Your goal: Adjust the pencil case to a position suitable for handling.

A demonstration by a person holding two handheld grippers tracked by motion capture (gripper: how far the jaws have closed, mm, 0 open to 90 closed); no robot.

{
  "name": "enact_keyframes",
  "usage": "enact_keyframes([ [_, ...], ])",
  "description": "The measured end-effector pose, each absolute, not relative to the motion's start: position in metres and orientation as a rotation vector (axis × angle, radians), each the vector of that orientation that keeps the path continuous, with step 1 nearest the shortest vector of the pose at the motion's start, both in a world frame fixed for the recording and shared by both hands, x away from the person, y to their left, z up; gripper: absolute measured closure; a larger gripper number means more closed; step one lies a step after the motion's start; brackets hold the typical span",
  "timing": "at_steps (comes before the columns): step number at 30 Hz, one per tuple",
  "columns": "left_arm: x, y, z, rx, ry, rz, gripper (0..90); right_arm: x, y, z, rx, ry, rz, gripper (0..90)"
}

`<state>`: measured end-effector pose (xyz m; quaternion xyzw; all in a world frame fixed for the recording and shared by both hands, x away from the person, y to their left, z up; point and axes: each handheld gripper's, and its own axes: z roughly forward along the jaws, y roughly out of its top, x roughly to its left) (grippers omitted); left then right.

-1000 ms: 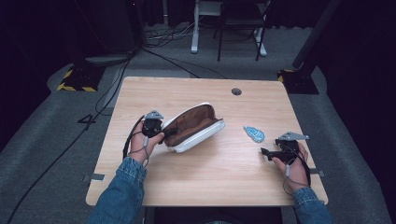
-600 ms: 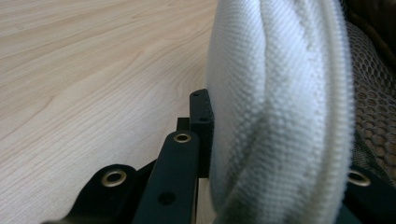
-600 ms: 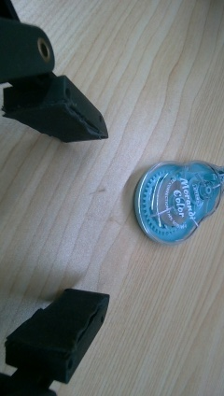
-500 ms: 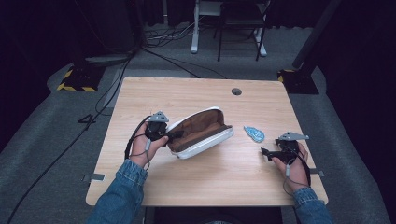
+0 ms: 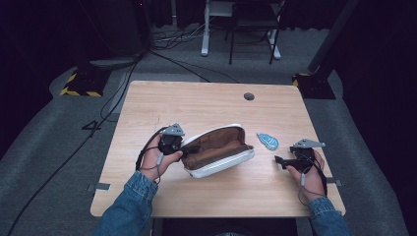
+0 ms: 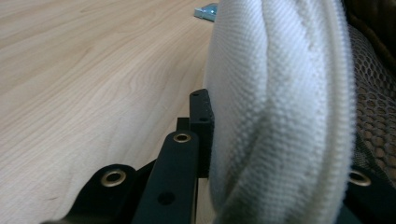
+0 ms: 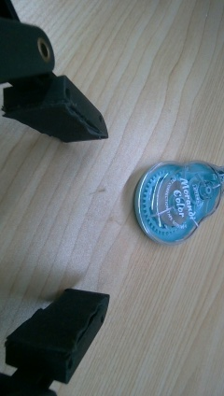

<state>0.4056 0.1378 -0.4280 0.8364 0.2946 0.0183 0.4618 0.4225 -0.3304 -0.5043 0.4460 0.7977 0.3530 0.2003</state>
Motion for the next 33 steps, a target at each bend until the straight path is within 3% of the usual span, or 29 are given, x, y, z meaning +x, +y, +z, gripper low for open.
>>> enact_keyframes([
  [33, 0.375, 0.098, -0.458, 2.130, 0.603, -0.105, 84.4, 0.422, -0.330, -0.504, 1.243, 2.233, 0.987, 17.5],
])
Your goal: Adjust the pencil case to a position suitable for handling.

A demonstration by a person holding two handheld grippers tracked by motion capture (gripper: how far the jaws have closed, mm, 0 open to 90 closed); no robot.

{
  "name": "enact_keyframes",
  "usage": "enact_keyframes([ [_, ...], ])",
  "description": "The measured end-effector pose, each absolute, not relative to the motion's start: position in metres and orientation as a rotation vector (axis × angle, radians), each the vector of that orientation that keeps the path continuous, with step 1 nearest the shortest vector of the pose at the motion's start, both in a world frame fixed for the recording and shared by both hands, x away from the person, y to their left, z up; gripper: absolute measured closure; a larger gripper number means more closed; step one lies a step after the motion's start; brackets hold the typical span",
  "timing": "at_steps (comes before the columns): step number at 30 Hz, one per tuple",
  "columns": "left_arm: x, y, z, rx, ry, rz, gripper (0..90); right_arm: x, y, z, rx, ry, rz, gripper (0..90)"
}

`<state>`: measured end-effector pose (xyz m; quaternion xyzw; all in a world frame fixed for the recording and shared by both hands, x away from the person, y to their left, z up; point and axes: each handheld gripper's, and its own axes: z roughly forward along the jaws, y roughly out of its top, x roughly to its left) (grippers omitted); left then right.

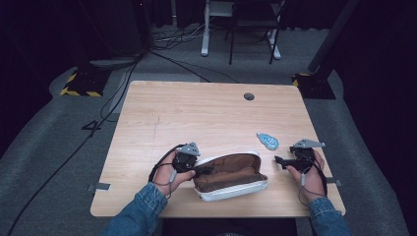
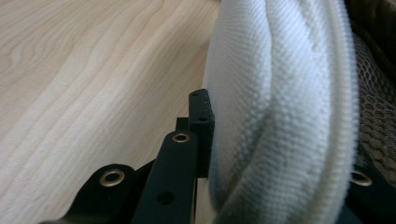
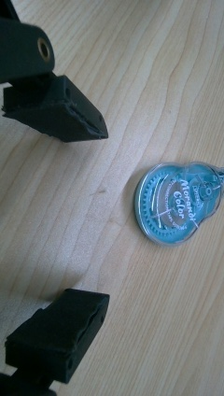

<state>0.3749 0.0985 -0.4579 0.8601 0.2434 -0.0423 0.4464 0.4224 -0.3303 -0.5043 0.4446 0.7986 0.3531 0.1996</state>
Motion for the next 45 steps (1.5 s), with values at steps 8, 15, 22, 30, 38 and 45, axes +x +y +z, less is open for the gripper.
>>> enact_keyframes([
  [8, 0.372, 0.083, -0.467, 2.110, 0.586, -0.144, 84.5, 0.422, -0.330, -0.504, 1.244, 2.233, 0.988, 17.5],
  [15, 0.372, 0.078, -0.476, 2.134, 0.582, -0.162, 84.3, 0.422, -0.330, -0.504, 1.243, 2.234, 0.988, 17.5],
  [22, 0.375, 0.087, -0.477, 2.173, 0.590, -0.144, 83.6, 0.422, -0.330, -0.504, 1.243, 2.234, 0.988, 17.5],
  [30, 0.375, 0.088, -0.482, 2.206, 0.601, -0.117, 79.2, 0.422, -0.330, -0.504, 1.243, 2.234, 0.988, 17.4],
  [38, 0.377, 0.089, -0.481, 2.176, 0.646, -0.095, 39.4, 0.422, -0.330, -0.504, 1.240, 2.236, 0.989, 17.5],
  [45, 0.376, 0.089, -0.475, 2.144, 0.628, -0.022, 26.3, 0.422, -0.330, -0.504, 1.241, 2.236, 0.988, 17.4],
])
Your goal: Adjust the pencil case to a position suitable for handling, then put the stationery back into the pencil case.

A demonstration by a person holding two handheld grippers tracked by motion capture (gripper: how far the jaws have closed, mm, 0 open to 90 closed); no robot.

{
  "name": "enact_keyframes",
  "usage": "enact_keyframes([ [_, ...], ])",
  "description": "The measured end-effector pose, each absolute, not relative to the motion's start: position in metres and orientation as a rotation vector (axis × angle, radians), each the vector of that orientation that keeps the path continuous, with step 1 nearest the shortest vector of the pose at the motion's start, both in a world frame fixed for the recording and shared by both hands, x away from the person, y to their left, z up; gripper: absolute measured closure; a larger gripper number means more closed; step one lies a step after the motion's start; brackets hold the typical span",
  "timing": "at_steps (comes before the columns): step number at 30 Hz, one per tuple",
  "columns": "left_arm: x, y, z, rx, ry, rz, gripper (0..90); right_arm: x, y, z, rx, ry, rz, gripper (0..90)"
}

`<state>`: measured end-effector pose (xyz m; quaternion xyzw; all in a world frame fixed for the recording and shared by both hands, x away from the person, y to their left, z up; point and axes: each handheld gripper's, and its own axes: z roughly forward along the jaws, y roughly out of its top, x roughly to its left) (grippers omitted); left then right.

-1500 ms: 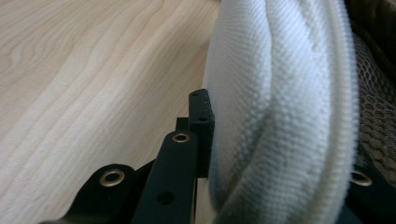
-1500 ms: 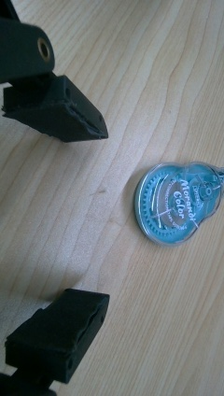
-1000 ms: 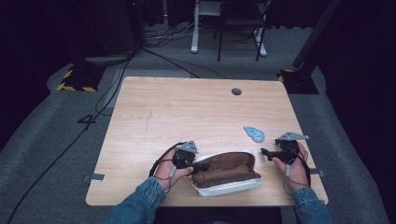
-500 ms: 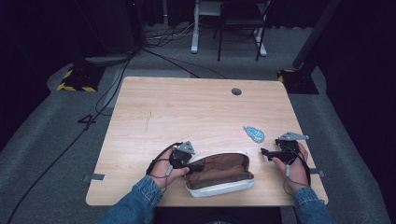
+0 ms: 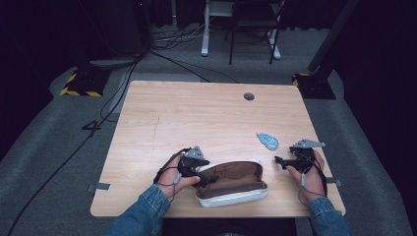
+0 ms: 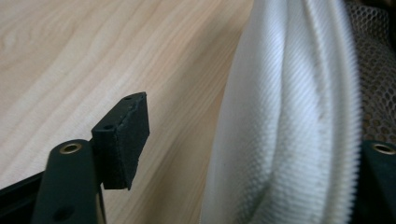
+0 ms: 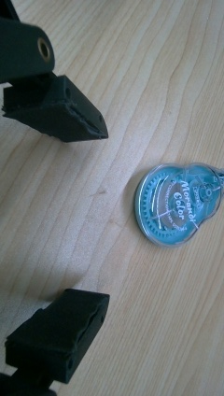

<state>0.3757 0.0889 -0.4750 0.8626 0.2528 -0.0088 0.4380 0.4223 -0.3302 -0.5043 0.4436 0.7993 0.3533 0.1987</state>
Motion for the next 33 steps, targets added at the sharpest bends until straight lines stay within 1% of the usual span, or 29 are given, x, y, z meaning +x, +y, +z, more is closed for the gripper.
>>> enact_keyframes([
  [2, 0.375, 0.090, -0.473, 2.134, 0.630, -0.013, 24.7, 0.422, -0.330, -0.504, 1.240, 2.236, 0.988, 17.4],
  [9, 0.373, 0.101, -0.454, 2.076, 0.621, 0.040, 23.6, 0.422, -0.330, -0.504, 1.240, 2.236, 0.989, 17.5],
  [11, 0.373, 0.103, -0.451, 2.054, 0.621, 0.026, 22.9, 0.422, -0.330, -0.504, 1.240, 2.236, 0.989, 17.4],
  [12, 0.373, 0.106, -0.448, 2.014, 0.622, -0.003, 22.5, 0.422, -0.330, -0.504, 1.240, 2.236, 0.989, 17.4],
  [20, 0.374, 0.120, -0.438, 1.975, 0.651, 0.086, 21.6, 0.422, -0.330, -0.504, 1.241, 2.237, 0.989, 17.4],
  [27, 0.374, 0.140, -0.426, 1.879, 0.688, 0.177, 21.5, 0.423, -0.330, -0.504, 1.241, 2.239, 0.987, 17.3],
  [33, 0.375, 0.157, -0.423, 1.879, 0.744, 0.280, 20.9, 0.423, -0.330, -0.504, 1.244, 2.237, 0.988, 17.4],
])
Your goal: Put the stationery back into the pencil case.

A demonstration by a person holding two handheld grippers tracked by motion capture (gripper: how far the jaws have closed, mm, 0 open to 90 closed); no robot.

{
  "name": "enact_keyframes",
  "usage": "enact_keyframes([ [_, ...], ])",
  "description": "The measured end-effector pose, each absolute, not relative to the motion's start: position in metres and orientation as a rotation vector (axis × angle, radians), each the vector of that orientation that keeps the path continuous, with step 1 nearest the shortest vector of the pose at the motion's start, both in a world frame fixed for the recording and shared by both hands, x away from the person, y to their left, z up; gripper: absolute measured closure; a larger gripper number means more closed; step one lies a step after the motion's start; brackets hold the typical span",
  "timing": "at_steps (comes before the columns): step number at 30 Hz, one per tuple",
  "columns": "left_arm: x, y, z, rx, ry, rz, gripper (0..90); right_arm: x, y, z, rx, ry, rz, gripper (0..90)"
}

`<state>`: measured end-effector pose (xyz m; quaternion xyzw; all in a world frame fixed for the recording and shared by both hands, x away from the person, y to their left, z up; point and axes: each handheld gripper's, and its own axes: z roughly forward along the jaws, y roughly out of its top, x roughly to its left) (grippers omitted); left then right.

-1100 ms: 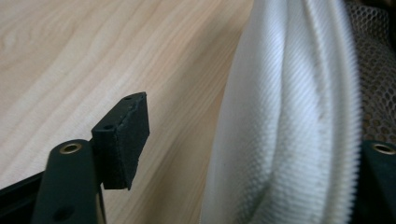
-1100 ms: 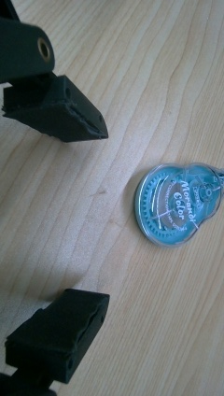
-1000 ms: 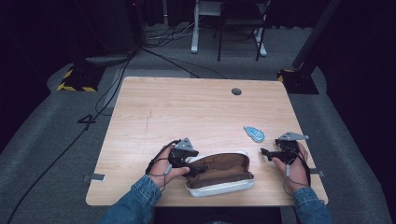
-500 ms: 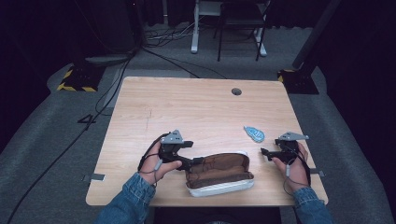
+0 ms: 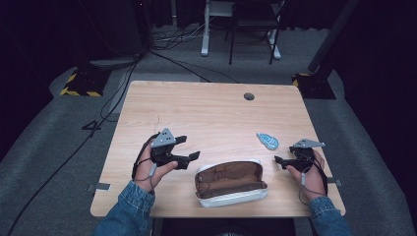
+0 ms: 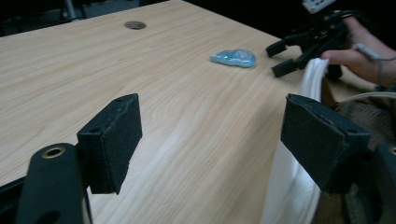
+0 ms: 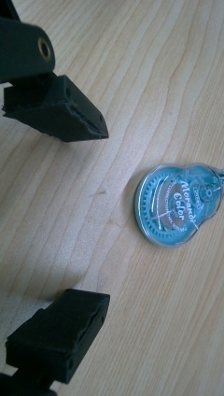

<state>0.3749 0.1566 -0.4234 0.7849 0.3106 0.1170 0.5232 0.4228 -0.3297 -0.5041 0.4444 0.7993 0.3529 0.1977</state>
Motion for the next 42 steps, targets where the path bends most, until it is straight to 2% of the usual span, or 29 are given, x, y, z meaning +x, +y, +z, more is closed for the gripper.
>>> enact_keyframes([
  [6, 0.376, 0.173, -0.426, 1.882, 0.822, 0.345, 19.7, 0.423, -0.330, -0.504, 1.245, 2.237, 0.987, 17.3],
  [19, 0.380, 0.195, -0.446, 2.013, 0.972, 0.466, 16.5, 0.423, -0.326, -0.504, 1.273, 2.217, 0.971, 15.4],
  [31, 0.378, 0.213, -0.462, 2.085, 1.074, 0.464, 16.1, 0.429, -0.325, -0.495, 1.306, 2.299, 0.927, 19.9],
  [42, 0.376, 0.225, -0.477, 2.122, 1.157, 0.452, 16.1, 0.434, -0.322, -0.484, 1.287, 2.316, 0.947, 17.8],
])
